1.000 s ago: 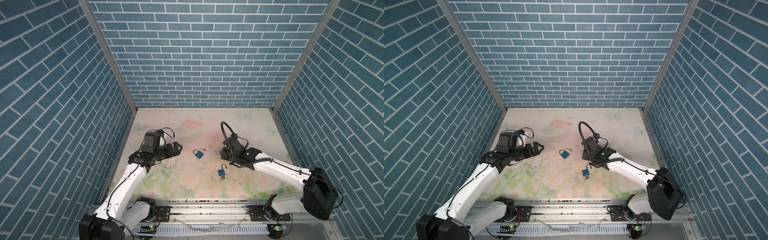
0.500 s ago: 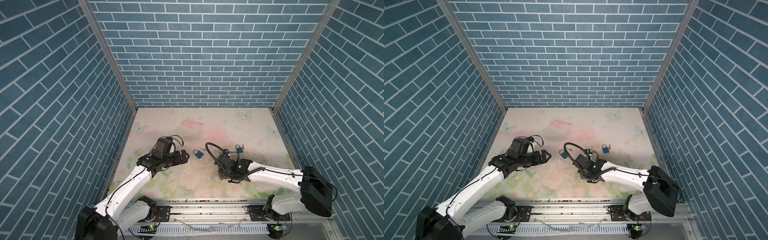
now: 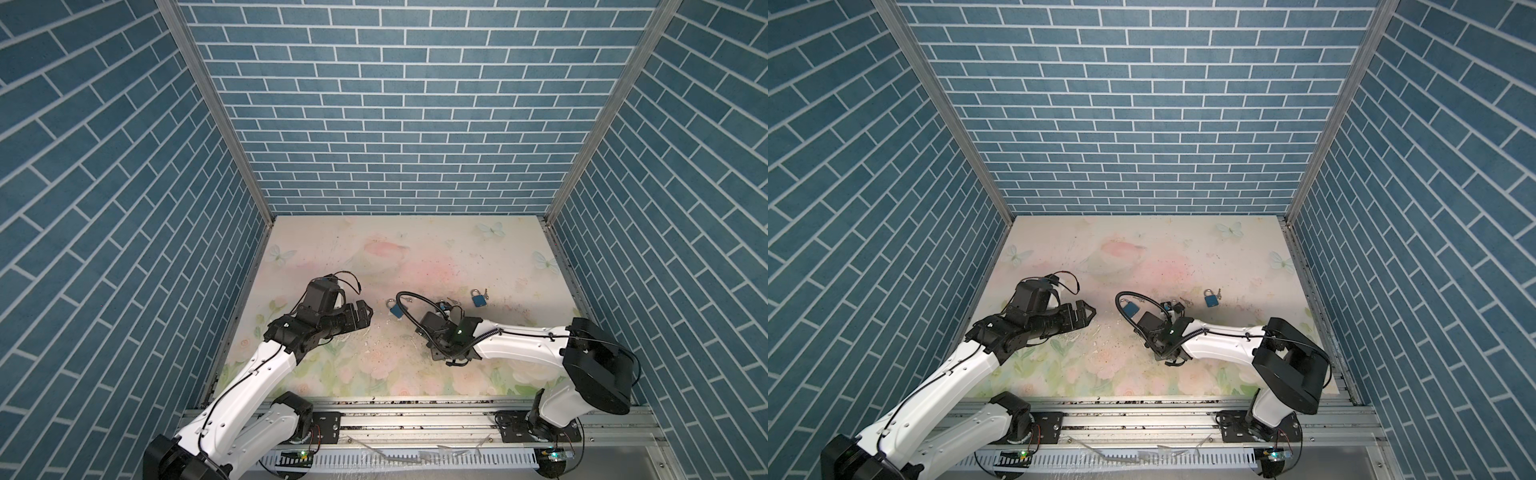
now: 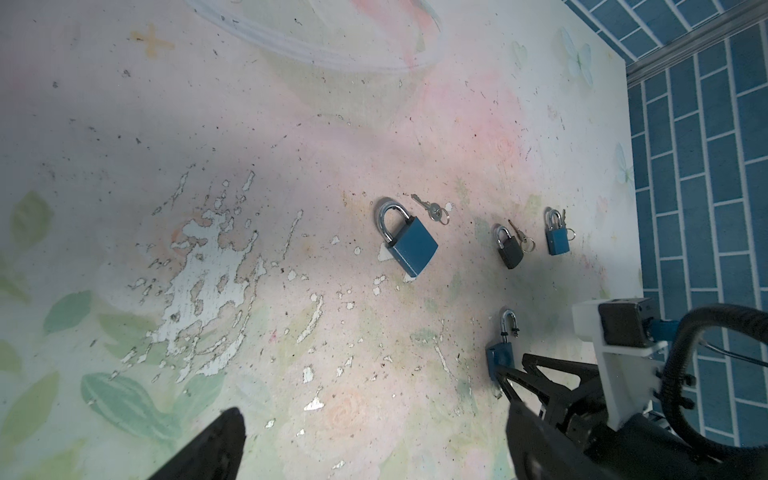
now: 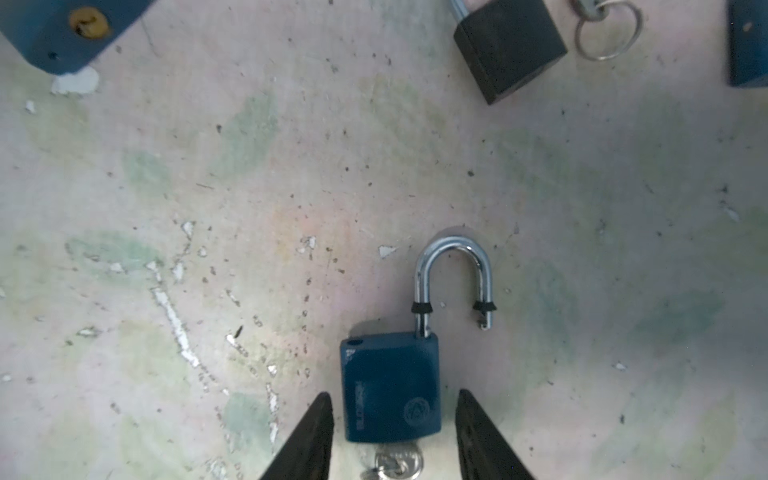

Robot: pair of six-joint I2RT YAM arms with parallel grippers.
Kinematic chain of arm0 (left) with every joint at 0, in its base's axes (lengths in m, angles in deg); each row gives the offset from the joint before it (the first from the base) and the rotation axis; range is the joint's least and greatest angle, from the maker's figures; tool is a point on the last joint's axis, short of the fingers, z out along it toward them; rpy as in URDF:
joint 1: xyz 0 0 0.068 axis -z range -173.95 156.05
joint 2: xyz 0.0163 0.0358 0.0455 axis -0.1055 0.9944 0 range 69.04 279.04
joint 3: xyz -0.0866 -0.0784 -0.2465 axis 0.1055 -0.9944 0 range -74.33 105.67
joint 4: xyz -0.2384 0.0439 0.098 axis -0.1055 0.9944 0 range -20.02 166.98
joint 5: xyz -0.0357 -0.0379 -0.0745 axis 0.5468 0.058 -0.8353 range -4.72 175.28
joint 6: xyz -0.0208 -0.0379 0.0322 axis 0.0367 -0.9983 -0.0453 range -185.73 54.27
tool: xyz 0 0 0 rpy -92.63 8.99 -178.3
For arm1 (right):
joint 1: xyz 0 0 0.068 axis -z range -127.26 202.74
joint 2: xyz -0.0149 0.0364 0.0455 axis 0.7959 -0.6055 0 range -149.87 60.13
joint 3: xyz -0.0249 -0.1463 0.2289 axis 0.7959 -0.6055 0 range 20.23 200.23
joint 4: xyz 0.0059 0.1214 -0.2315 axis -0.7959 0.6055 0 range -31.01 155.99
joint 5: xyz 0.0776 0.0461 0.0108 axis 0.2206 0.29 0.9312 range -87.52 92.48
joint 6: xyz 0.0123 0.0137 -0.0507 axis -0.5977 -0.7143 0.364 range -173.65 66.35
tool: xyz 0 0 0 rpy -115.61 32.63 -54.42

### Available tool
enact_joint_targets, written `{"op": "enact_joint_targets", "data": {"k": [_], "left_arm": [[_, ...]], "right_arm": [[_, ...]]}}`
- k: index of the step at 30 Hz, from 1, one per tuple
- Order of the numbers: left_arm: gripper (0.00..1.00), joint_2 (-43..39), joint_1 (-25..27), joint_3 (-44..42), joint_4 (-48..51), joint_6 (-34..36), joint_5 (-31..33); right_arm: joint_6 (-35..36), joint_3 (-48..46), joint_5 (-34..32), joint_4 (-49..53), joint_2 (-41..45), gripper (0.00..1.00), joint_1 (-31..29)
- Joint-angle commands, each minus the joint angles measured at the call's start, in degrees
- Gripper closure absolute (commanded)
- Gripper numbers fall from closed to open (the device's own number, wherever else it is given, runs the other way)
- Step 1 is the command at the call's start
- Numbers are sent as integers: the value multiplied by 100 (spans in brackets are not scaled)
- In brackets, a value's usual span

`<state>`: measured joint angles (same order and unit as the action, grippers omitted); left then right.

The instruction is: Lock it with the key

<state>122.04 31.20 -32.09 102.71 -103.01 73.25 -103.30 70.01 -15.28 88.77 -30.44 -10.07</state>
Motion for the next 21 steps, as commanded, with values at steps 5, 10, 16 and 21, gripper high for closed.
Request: {"op": "enact_joint_targets", "data": {"k": [5, 10, 16, 21], "left_arm": [[0, -29, -9, -60, 137, 21, 117], [0, -17, -18, -5, 146, 45, 123], [0, -30, -27, 39, 190, 66, 162], [0, -55, -51, 141, 280, 128, 218]], "right_arm": [[-137, 17, -141, 45, -172, 50, -29], [-133, -91, -121, -110, -162, 50, -21], [-115, -64, -90, -159, -321, 51, -21], [-150, -159, -71, -224, -312, 51, -4]]}}
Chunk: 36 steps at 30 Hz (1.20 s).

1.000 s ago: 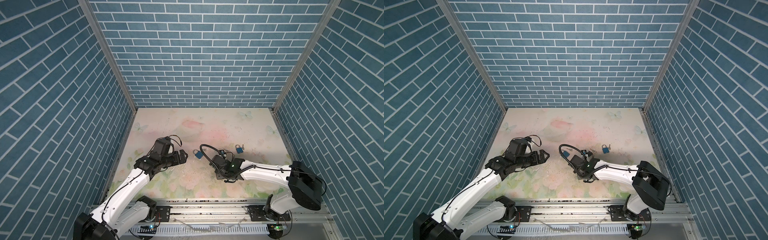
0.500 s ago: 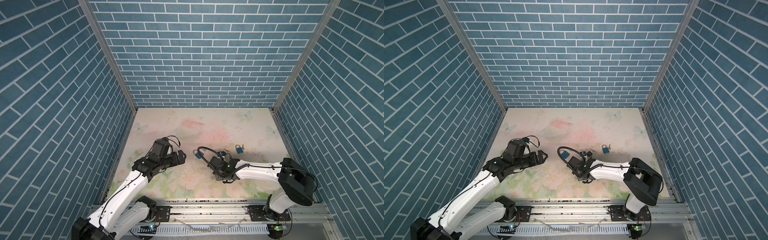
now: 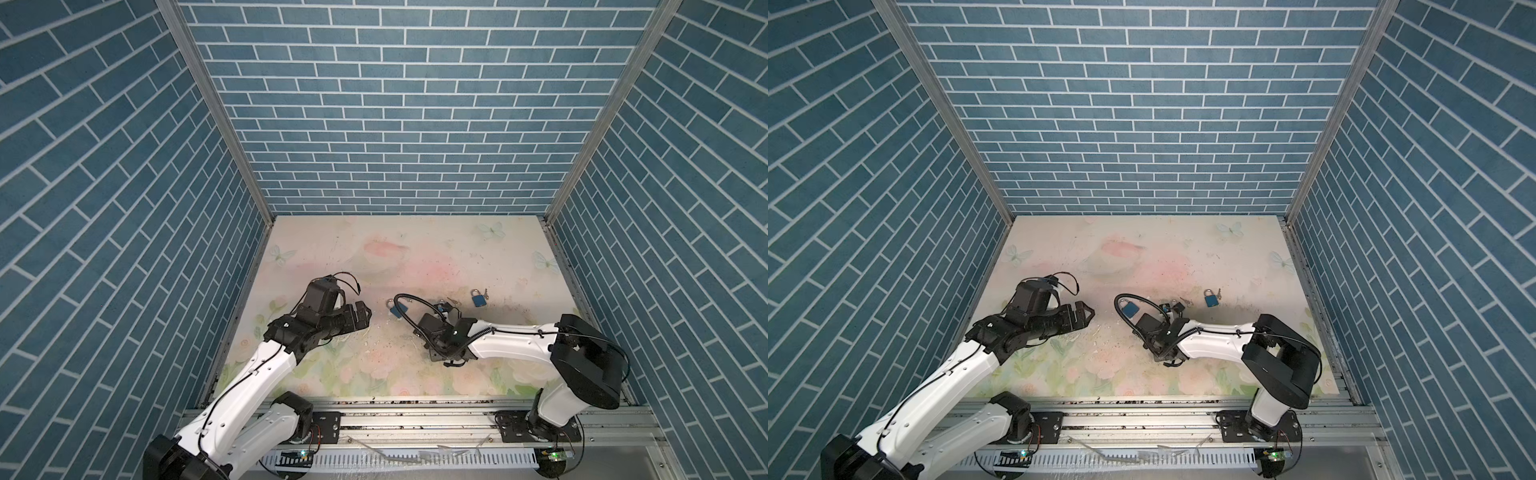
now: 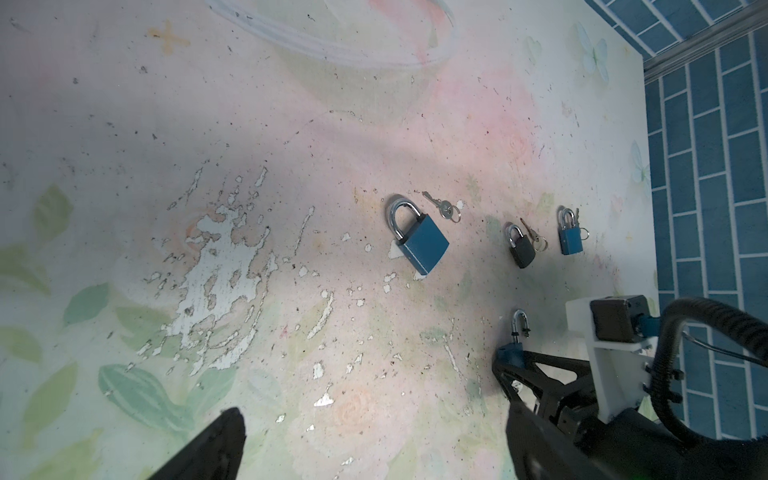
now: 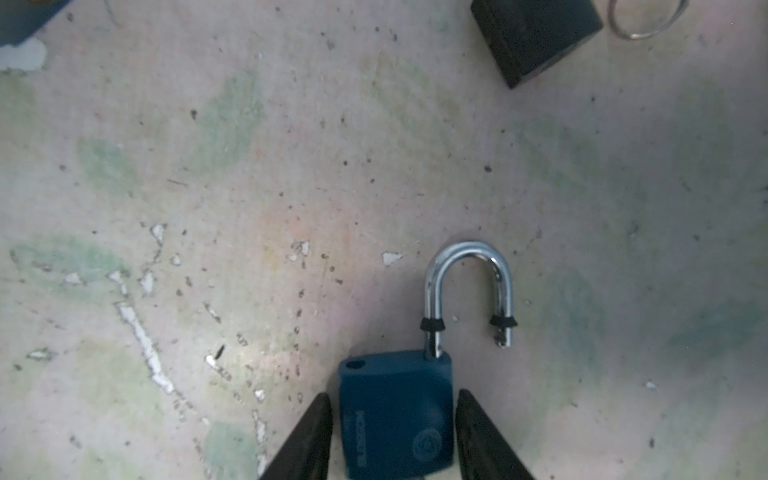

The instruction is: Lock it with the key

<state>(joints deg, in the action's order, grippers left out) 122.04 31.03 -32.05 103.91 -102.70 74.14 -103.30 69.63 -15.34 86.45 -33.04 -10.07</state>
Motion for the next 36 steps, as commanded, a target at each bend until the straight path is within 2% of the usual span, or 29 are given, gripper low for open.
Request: {"op": "enact_joint_targets", "data": {"k": [1, 10, 17, 22, 28, 32, 36], "left_arm": [[0, -58, -43, 155, 168, 111, 129], [0, -44, -93, 313, 260, 199, 149], [0, -24, -217, 399, 291, 307, 97], [0, -85, -228, 415, 357, 344, 31], [0, -163, -229, 410, 333, 420, -157], [1, -145, -228, 431, 74, 598, -498], [1, -19, -210, 484, -601, 724, -1249]], "right_arm": [[-150, -146, -63, -4, -49, 51, 16], [-133, -285, 87, -139, -82, 62, 61], [-45, -431, 50, 13, 199, 89, 67], [328, -400, -51, 124, 579, 98, 80], [1026, -170, 89, 251, 1174, 100, 228], [1357, -12, 600, 226, 1622, 100, 356], [1696, 188, 1320, 201, 2018, 100, 442]]}}
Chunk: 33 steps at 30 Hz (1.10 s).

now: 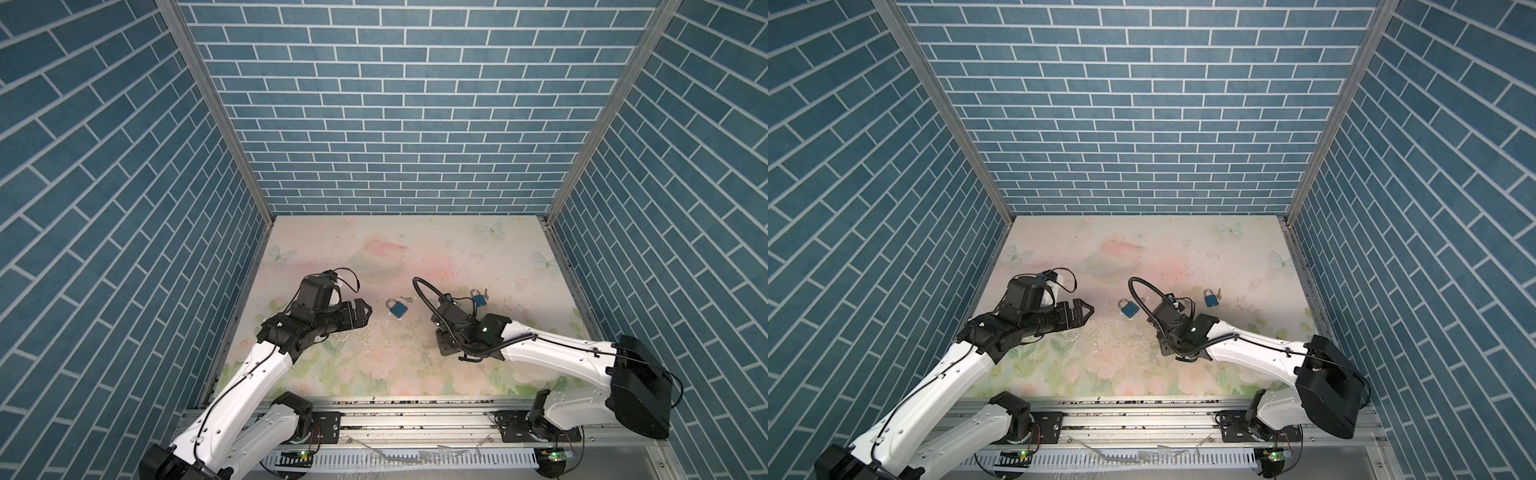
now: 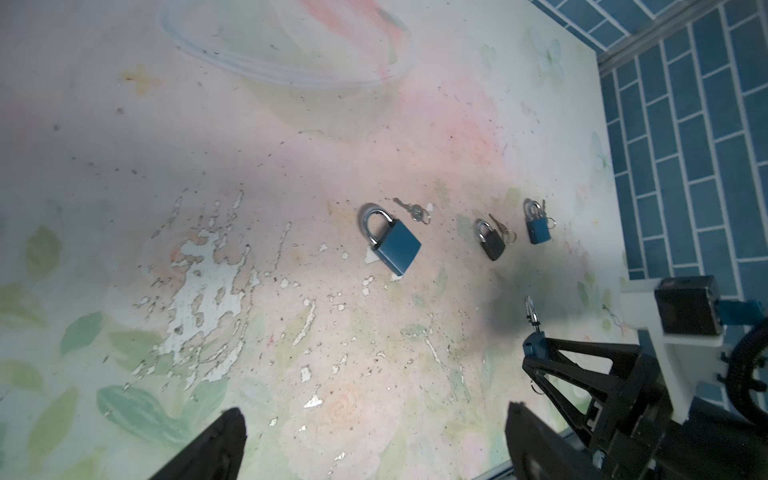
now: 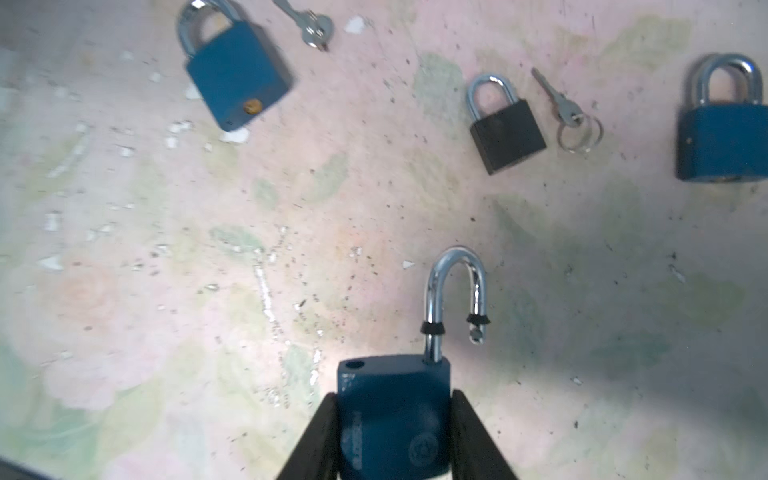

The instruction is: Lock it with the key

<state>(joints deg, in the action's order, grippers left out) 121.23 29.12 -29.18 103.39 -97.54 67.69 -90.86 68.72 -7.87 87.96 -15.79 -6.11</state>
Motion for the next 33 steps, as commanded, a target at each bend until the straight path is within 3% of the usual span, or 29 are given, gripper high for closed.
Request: {"op": "enact_joint_targets", "data": {"k": [1, 6, 11, 26, 33], "left_arm": [[1, 108, -4, 213, -717, 209, -759], [0, 499, 340, 352, -1582, 489, -1288], [1, 892, 522, 316, -2294, 597, -1518], [13, 1613, 769, -215, -4069, 543, -2408], [16, 1787, 857, -291, -4236, 634, -2576]], "right_arm": [[574, 355, 823, 49, 371, 100, 73], [1050, 669, 2052, -7, 577, 100, 275], [1354, 999, 2816, 100, 561, 100, 487], [1524, 1376, 3374, 22, 335, 100, 734], [1524, 1493, 3365, -30, 310, 100, 762]]}}
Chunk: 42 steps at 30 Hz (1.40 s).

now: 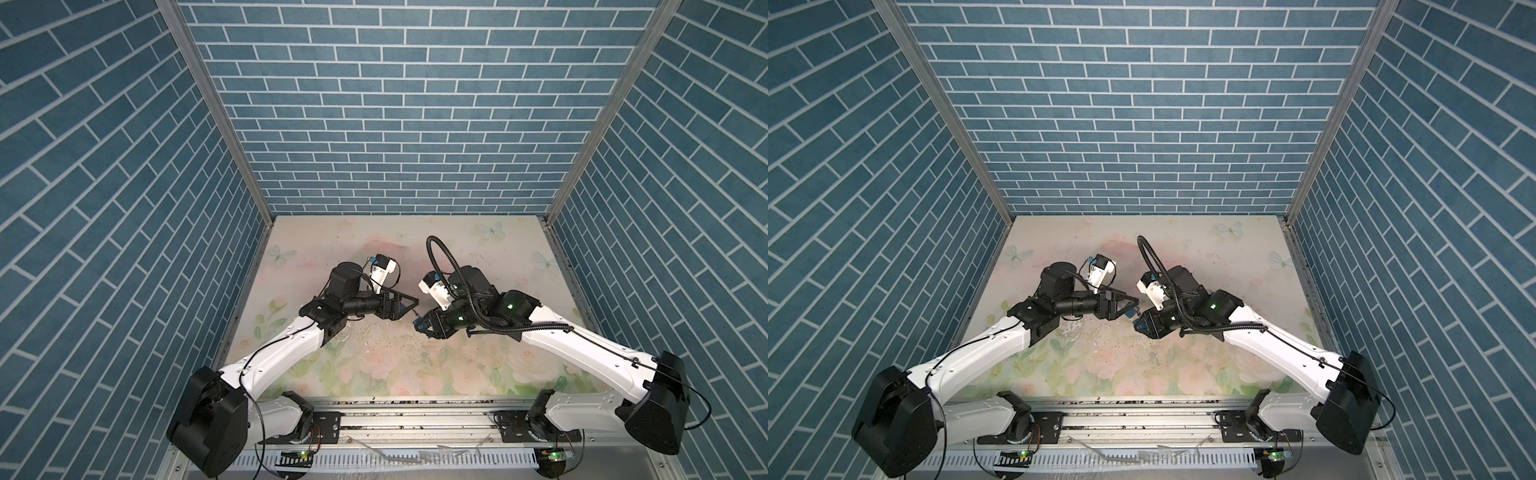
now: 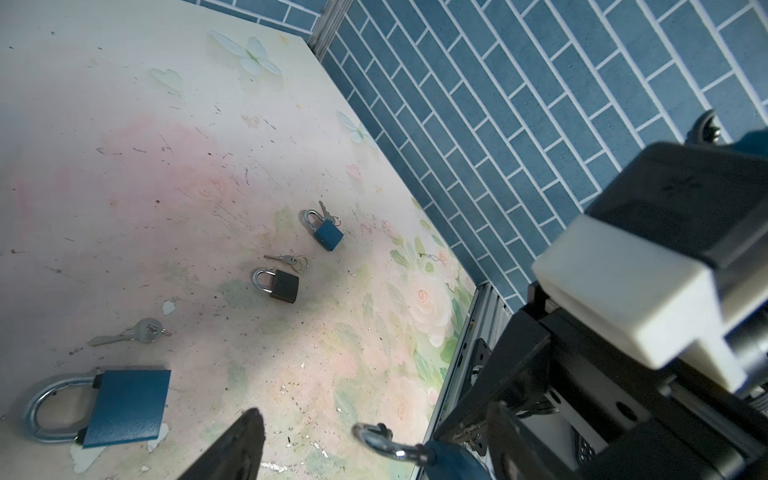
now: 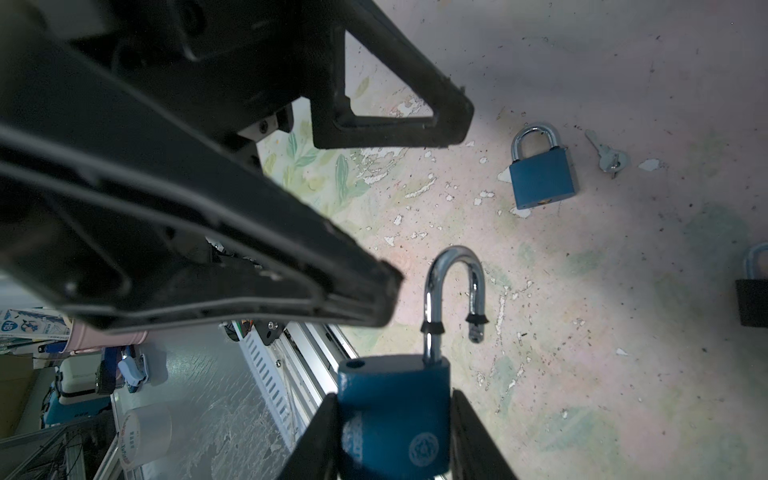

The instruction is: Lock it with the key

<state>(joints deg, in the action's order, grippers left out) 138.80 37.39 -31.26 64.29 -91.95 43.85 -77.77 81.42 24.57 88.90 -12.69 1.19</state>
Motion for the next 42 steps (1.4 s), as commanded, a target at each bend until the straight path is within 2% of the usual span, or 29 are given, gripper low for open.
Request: {"op": "enact_joint_targets", "data": {"k": [1, 10, 20, 29, 35, 42], "left_arm": [[17, 44, 31, -97, -371, 63, -251], [17, 175, 35, -172, -863, -133, -685], [18, 317, 31, -254, -1228, -310, -861], [36, 109, 35, -242, -1072, -359, -1041], [44, 112, 23, -176, -839, -313, -948], [44, 18, -57, -123, -666, -260, -868]], "right_arm": [[215, 228, 122, -136, -12, 100, 56], [171, 244, 303, -454, -99, 100, 142], [118, 226, 375, -635, -58, 100, 229], [21, 16, 384, -1011, 27, 100, 363], [21, -30, 336, -1030, 30, 100, 419], [-5, -98, 341, -1099, 92, 100, 453]]}}
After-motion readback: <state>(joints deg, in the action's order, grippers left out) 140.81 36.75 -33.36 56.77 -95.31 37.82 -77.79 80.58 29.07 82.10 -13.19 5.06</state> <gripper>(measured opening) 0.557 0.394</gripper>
